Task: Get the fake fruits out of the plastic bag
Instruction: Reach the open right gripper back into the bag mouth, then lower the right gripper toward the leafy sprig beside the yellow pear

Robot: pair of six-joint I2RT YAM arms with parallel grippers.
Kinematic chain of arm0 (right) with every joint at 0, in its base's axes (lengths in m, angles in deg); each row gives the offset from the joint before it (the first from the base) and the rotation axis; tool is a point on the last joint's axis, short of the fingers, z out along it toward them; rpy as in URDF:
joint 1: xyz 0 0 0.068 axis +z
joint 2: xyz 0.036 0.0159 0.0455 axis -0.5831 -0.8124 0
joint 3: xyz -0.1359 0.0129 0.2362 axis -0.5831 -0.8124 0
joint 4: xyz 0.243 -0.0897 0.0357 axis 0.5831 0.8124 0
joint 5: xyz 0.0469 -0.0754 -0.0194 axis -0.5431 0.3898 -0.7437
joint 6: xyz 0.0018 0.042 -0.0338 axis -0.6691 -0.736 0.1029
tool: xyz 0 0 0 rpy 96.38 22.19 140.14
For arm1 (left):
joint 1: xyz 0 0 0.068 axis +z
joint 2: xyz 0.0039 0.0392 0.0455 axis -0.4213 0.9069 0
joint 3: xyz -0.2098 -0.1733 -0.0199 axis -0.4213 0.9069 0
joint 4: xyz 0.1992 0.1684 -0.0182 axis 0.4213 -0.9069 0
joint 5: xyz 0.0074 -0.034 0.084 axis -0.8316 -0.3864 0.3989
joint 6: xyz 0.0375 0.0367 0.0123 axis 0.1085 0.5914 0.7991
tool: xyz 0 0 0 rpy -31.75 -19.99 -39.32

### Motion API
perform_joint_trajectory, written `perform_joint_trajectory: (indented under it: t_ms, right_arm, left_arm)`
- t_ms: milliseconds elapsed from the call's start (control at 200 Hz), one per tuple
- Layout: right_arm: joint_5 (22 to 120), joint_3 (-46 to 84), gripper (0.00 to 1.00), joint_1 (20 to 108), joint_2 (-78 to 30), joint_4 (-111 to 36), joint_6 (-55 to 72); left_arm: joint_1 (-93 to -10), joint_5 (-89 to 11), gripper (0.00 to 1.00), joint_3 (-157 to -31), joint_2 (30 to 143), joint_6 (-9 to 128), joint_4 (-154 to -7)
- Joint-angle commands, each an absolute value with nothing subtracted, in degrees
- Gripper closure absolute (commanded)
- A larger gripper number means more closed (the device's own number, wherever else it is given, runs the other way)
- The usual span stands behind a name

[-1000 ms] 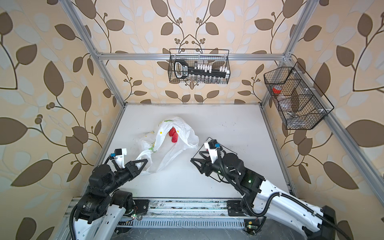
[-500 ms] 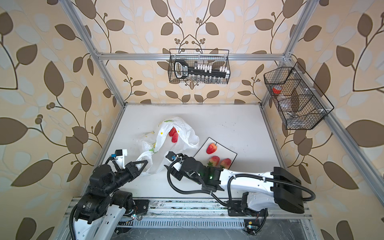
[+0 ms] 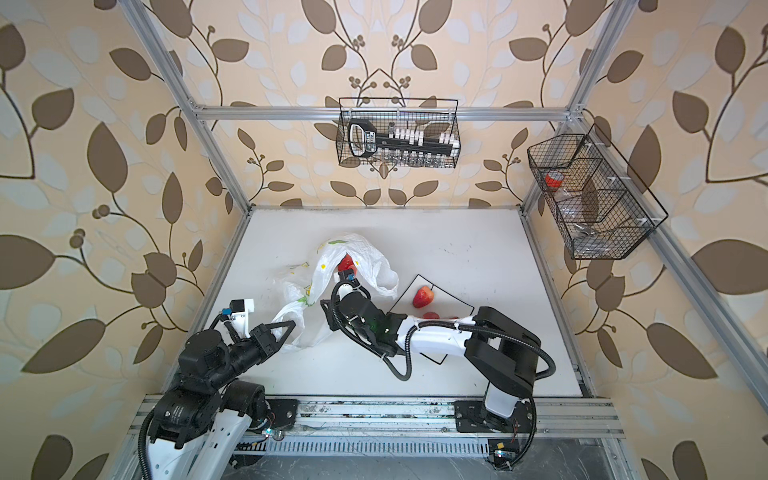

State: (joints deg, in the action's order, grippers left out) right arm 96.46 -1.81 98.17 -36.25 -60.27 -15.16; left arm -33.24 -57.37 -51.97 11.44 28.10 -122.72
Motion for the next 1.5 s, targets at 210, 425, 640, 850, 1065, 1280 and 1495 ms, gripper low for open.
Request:
perform_joint_trajectory:
  t_ms: [210, 425, 640, 850, 1065, 1280, 1495]
  right_arm:
    - [97.4, 3.1, 0.57, 98.2, -43.8, -63.2, -39.7]
    - [99.1, 8.1, 0.50, 96.0, -49.6, -59.1, -51.4]
    - [98.1, 14.4, 0.48, 93.2, -55.7, -58.6, -58.5]
    - [96.1, 21.6, 0.43, 91.1, -61.0, -56.8, -59.6]
    - [93.5, 26.6, 0.42, 90.1, -64.9, -55.4, -57.3]
    - [90.0, 32.4, 0.42, 89.5, -70.3, -55.9, -56.2]
    - [91.5, 40.3, 0.41, 89.4, -75.2, -51.0, -55.6]
  left_arm:
    - [-33.8, -58.0, 1.00, -54.2, 10.9, 28.8, -119.8]
    - [-33.7, -59.5, 1.00, -55.5, 11.1, 28.8, -119.9]
    - [-33.7, -61.0, 1.00, -57.0, 11.1, 28.7, -121.0]
    - [-33.7, -61.7, 1.00, -57.1, 11.2, 28.9, -122.0]
    - [-33.7, -62.1, 1.00, -56.6, 11.5, 29.4, -122.6]
    - [-33.7, -63.3, 1.00, -56.8, 12.0, 29.5, -121.8]
    - [-33.7, -64.0, 1.00, -57.2, 12.2, 29.4, -121.7]
